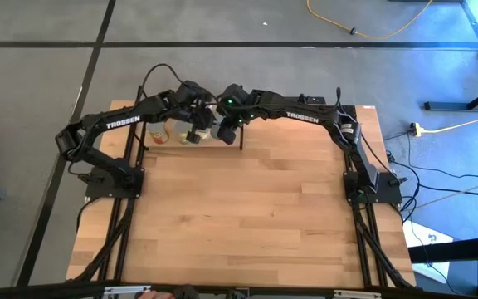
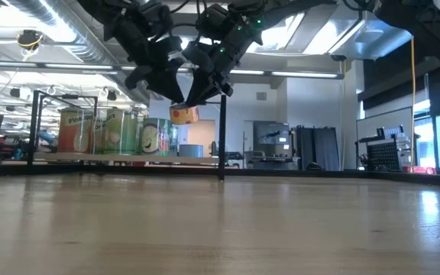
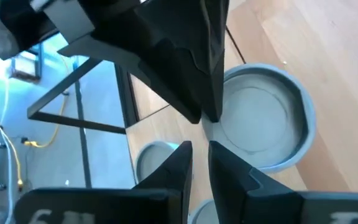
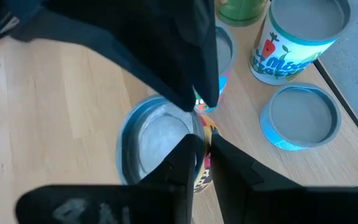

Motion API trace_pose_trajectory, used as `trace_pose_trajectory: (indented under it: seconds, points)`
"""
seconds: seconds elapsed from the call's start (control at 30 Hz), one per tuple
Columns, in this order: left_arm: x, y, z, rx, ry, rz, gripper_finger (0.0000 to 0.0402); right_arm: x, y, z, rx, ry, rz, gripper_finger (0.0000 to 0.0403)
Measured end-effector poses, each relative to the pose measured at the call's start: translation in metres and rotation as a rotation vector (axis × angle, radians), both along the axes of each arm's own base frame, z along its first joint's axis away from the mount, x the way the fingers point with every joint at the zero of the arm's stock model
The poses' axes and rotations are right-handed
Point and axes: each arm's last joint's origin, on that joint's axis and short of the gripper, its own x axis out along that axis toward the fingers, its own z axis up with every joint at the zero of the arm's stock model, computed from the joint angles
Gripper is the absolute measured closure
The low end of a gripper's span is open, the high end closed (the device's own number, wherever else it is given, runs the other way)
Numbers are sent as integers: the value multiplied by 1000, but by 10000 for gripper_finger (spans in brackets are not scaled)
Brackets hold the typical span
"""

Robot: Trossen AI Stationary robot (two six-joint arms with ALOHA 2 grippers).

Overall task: Pick and place cans onto a shelf
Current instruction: Put the canned pineapple rings on the shelf, then return to Home Position

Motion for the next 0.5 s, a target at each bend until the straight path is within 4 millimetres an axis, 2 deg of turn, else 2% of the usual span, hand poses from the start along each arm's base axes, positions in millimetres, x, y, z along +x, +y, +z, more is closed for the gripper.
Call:
trace_pose_trajectory:
  seconds: [0.5]
  points:
    - [1,0,-1,-109,-38,100,355,1,0,0,-3,-6,0,350]
